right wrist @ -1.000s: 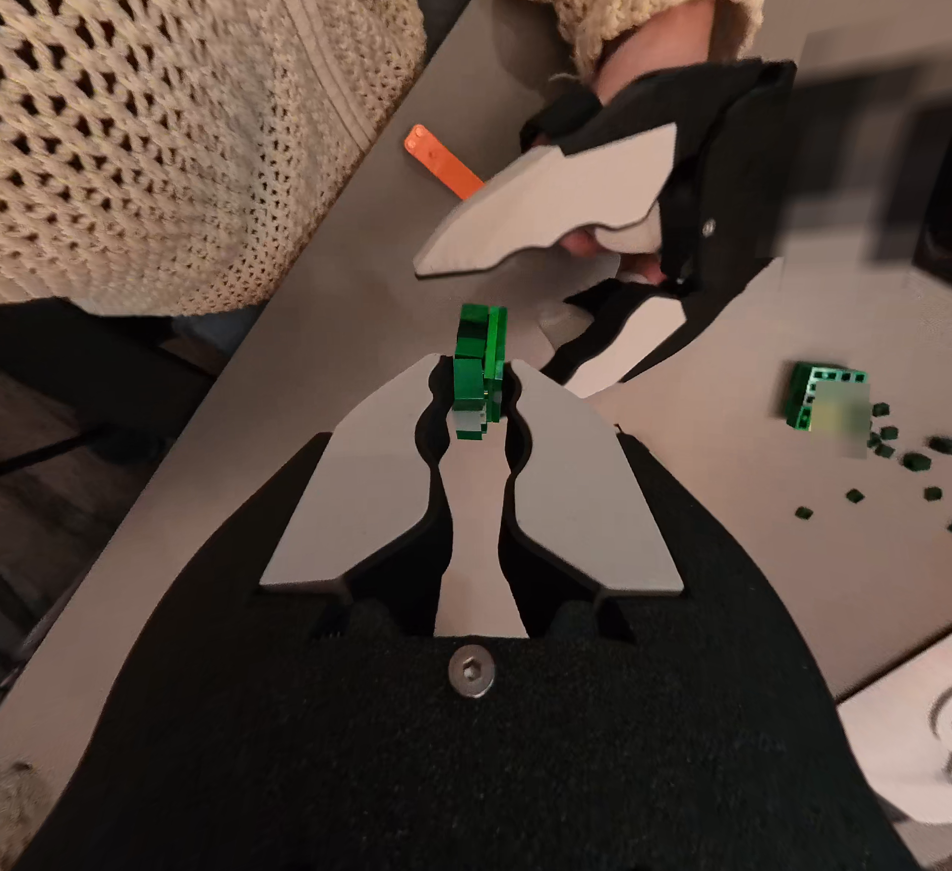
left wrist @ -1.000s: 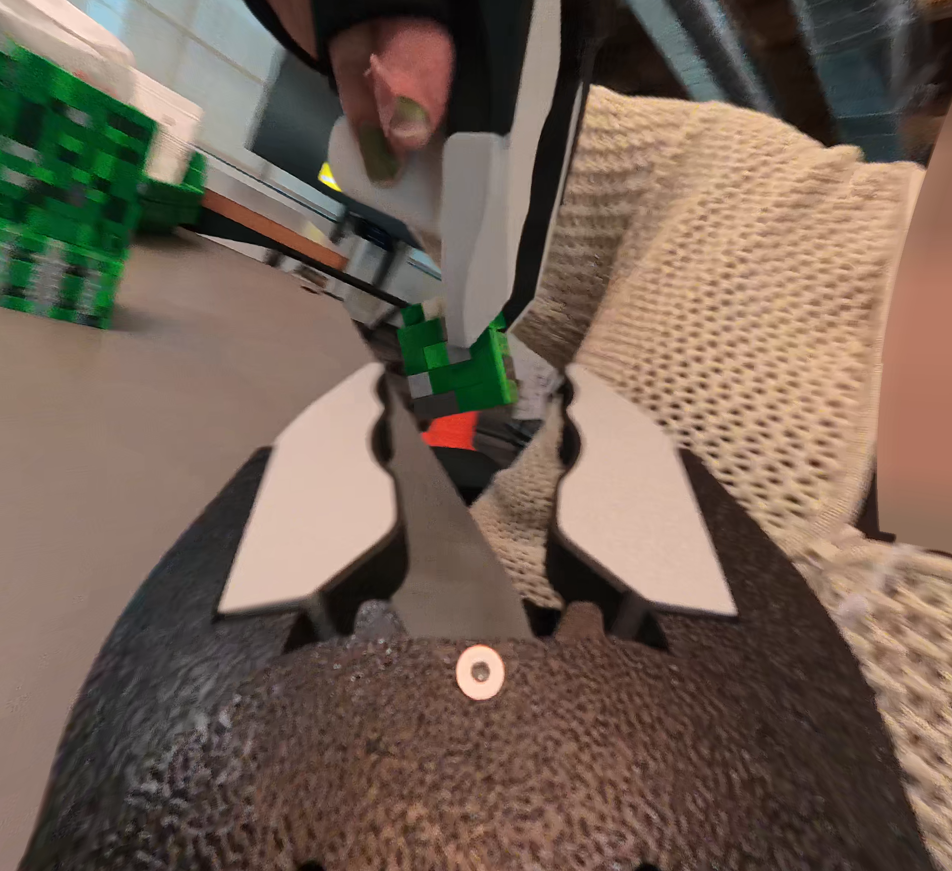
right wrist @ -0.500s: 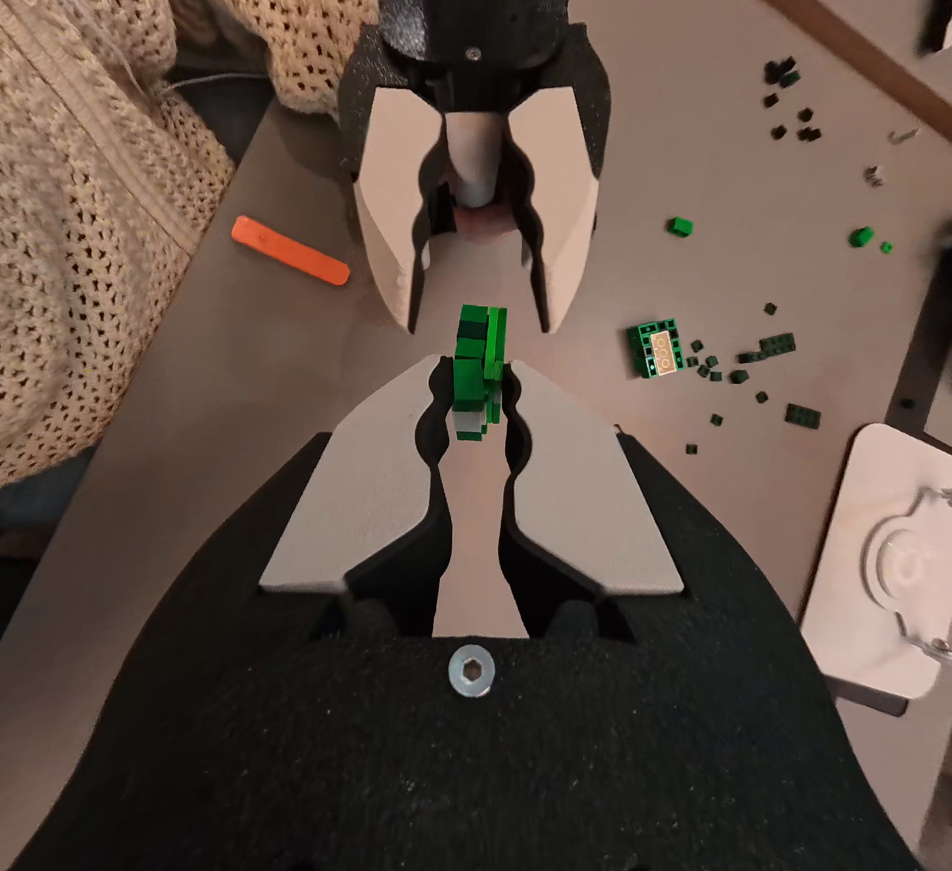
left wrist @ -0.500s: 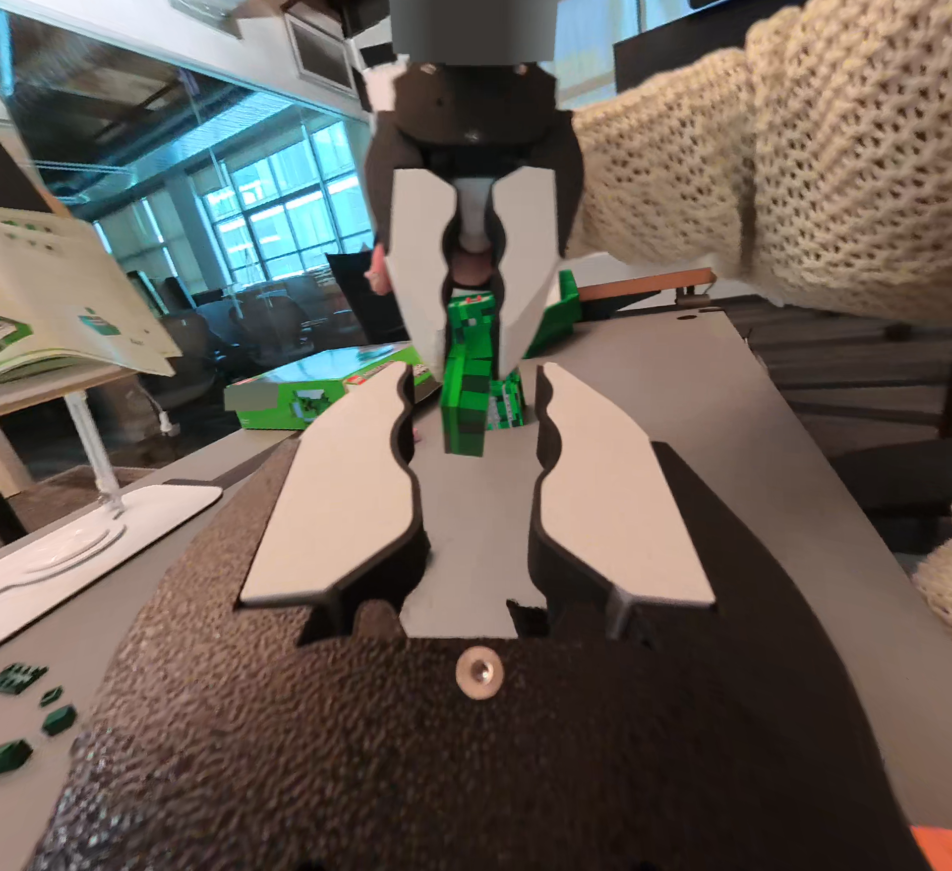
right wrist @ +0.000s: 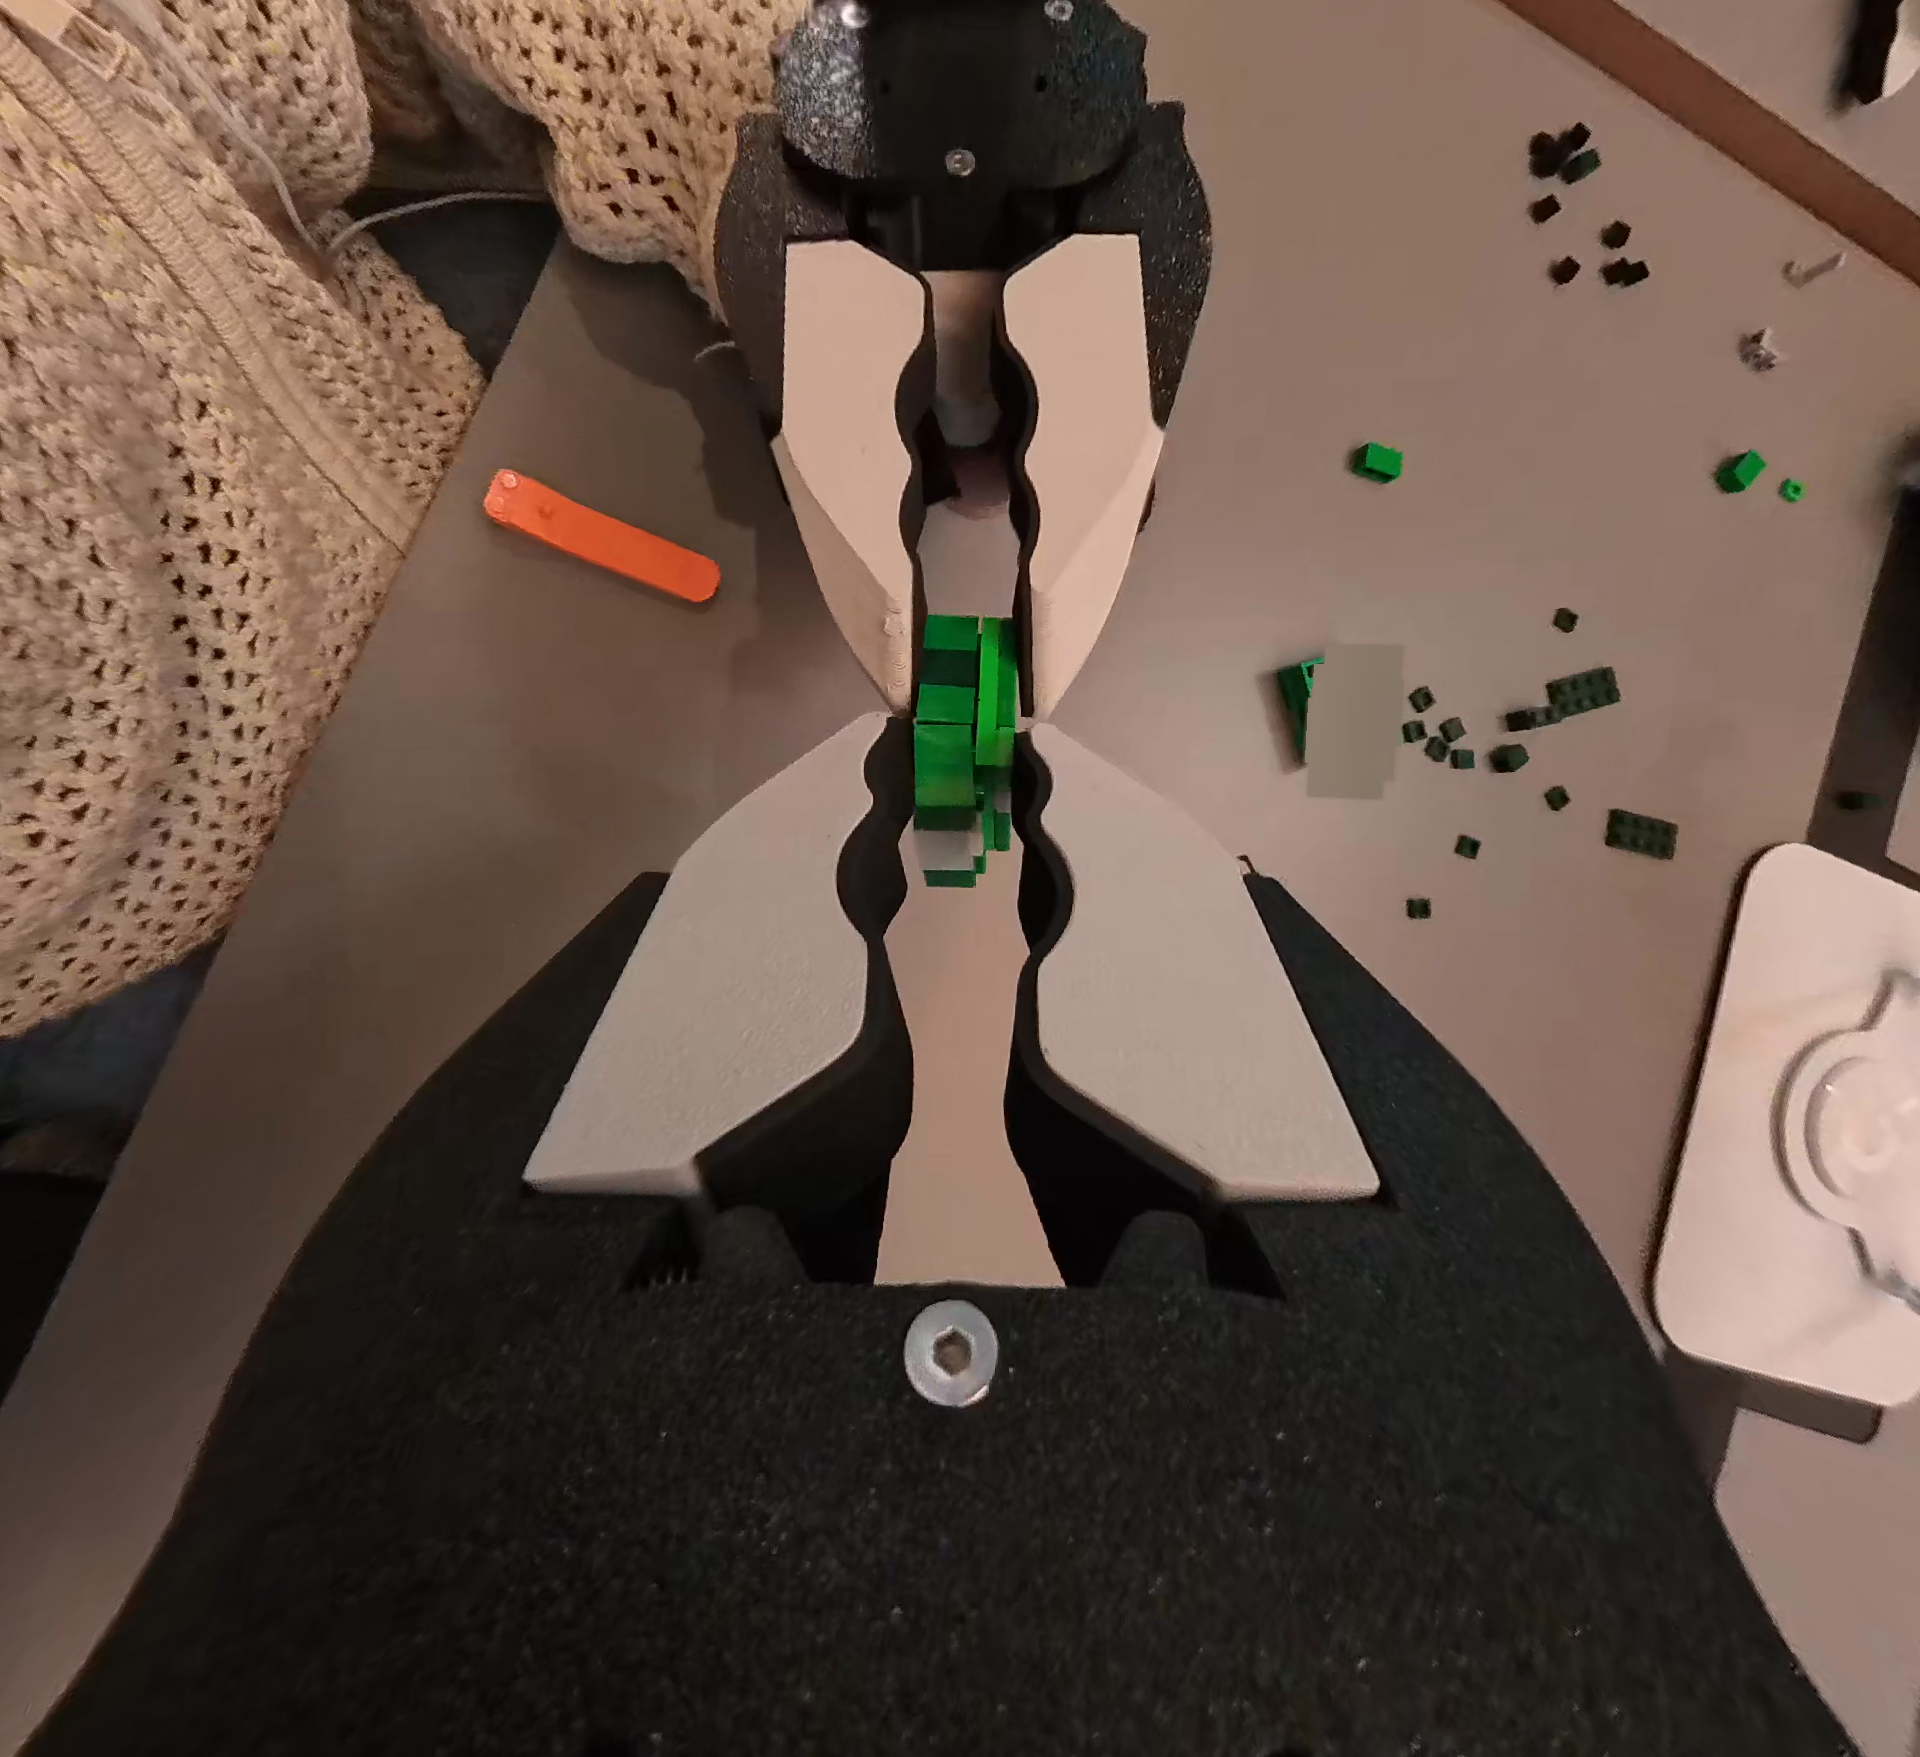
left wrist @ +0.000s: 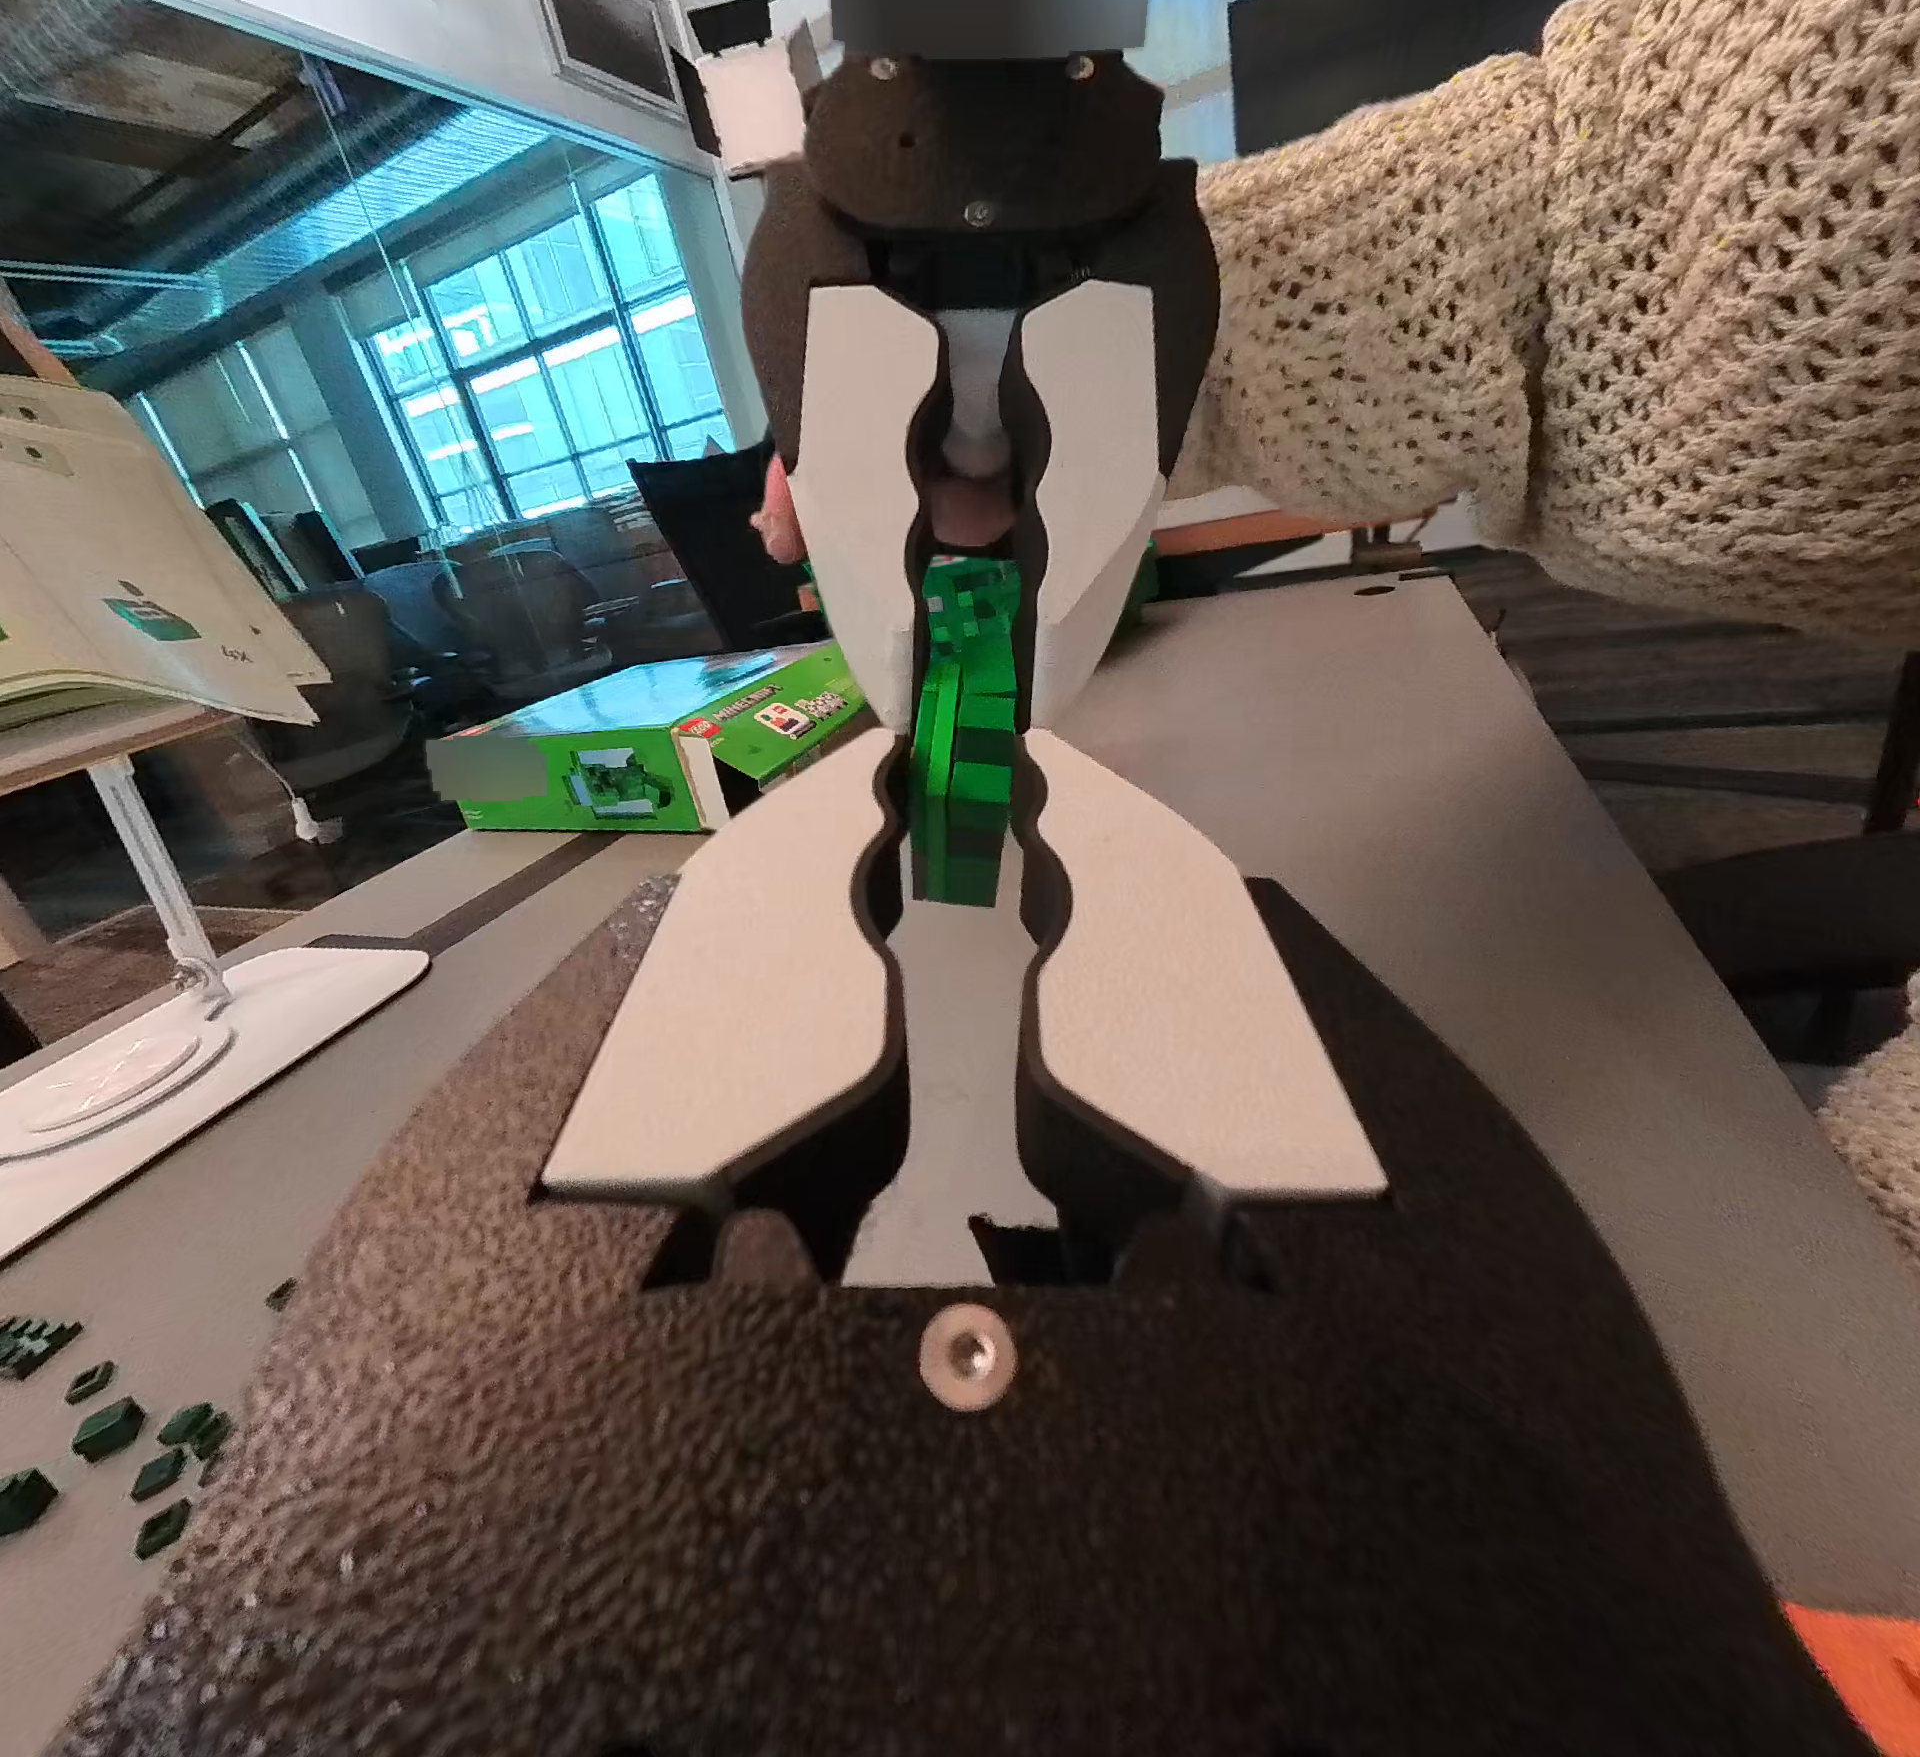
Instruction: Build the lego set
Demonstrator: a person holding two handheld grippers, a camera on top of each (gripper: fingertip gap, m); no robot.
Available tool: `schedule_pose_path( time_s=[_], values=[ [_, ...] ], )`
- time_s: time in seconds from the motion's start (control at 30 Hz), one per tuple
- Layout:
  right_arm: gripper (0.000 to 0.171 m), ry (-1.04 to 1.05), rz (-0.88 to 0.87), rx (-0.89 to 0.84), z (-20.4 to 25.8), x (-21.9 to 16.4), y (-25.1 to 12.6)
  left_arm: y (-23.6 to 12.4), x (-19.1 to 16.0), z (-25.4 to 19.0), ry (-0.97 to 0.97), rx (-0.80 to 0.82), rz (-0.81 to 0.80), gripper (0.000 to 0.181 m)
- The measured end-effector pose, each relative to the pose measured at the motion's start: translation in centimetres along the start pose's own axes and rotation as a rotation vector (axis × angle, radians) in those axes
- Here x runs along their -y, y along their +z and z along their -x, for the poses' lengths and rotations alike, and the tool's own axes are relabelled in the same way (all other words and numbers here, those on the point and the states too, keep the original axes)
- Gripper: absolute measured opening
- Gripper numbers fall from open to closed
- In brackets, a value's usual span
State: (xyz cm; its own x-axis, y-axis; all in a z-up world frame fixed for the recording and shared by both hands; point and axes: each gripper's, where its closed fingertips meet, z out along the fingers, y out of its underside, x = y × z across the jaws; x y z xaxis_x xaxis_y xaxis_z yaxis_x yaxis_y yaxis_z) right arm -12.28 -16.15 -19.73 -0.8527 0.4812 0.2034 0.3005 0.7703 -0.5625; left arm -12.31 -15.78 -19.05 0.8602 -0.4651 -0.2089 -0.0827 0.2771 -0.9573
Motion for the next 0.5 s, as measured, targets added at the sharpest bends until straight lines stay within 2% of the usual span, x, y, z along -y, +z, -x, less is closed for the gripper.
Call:
schedule_pose_path(
  time_s=[0.5],
  values=[
    [0.018, -0.277, 0.390, 0.141, -2.3, 5.8, -2.7, -2.3, 6.3, 2.4, 0.124, 0.276, -0.252, 0.016]
  ],
)
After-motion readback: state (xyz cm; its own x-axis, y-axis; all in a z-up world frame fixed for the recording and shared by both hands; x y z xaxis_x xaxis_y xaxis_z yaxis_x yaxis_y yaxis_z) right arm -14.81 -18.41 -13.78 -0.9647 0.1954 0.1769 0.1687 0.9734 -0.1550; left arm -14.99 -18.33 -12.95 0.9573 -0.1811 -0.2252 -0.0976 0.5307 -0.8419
